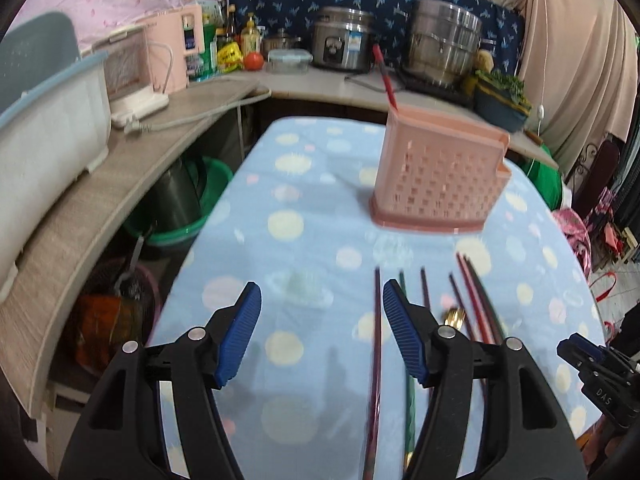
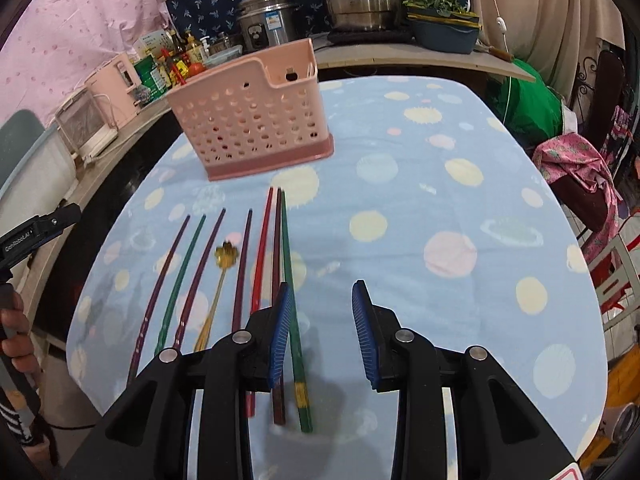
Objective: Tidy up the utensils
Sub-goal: 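Open both tools to release the chopstick and spoon into the holder, then grasp the dark red chopstick with the left tool while the right tool grasps the green chopstick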
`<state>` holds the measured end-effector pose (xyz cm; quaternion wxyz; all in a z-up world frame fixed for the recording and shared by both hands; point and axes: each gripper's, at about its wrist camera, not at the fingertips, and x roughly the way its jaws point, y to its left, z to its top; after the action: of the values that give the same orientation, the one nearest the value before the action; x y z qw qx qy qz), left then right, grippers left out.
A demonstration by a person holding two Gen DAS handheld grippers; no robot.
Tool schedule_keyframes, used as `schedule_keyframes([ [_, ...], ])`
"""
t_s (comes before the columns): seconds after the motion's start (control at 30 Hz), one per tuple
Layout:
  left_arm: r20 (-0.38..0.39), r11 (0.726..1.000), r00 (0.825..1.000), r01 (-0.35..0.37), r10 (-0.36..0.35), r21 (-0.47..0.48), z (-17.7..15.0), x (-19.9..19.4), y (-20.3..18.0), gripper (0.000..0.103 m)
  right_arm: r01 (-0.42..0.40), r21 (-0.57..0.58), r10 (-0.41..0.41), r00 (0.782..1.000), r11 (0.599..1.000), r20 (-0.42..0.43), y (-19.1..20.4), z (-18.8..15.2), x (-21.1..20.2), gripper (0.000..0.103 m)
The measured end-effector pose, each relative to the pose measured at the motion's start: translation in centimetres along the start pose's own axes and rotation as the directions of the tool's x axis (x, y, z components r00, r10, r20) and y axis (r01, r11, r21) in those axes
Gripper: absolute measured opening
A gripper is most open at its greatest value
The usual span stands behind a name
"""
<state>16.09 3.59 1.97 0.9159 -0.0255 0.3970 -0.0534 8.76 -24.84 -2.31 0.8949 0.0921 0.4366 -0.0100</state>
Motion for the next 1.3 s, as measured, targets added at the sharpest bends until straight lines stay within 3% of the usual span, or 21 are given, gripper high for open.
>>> schedule_keyframes([
  [0.23,-0.078,1.000,0.997,-0.012,0.013,0.009,-4.7,0.6,0.1,0.060,-0.004,0.013,0.005,0.999,1.000,-0.045,0.0,-3.5,0.4,0.031],
  [0.57,-0.153,1.000,0.988,0.013,-0.009,0.027,-9.0,0.5,-0.5,0.060,-0.012,0.002,0.012,0.997,1.000,-0.072,0.6,-5.5,1.0,0.026],
  [0.9,-0.199,0.998,0.980,0.036,-0.026,0.051,-11.3,0.6,-1.4,0.063,-0.010,-0.003,0.009,0.997,1.000,-0.082,0.7,-6.2,1.5,0.014],
  [1.3,-0.223,0.996,0.975,0.038,-0.021,0.075,-12.4,1.3,-2.2,0.063,-0.020,0.000,0.019,0.997,1.000,-0.080,0.8,-6.5,1.6,0.009],
])
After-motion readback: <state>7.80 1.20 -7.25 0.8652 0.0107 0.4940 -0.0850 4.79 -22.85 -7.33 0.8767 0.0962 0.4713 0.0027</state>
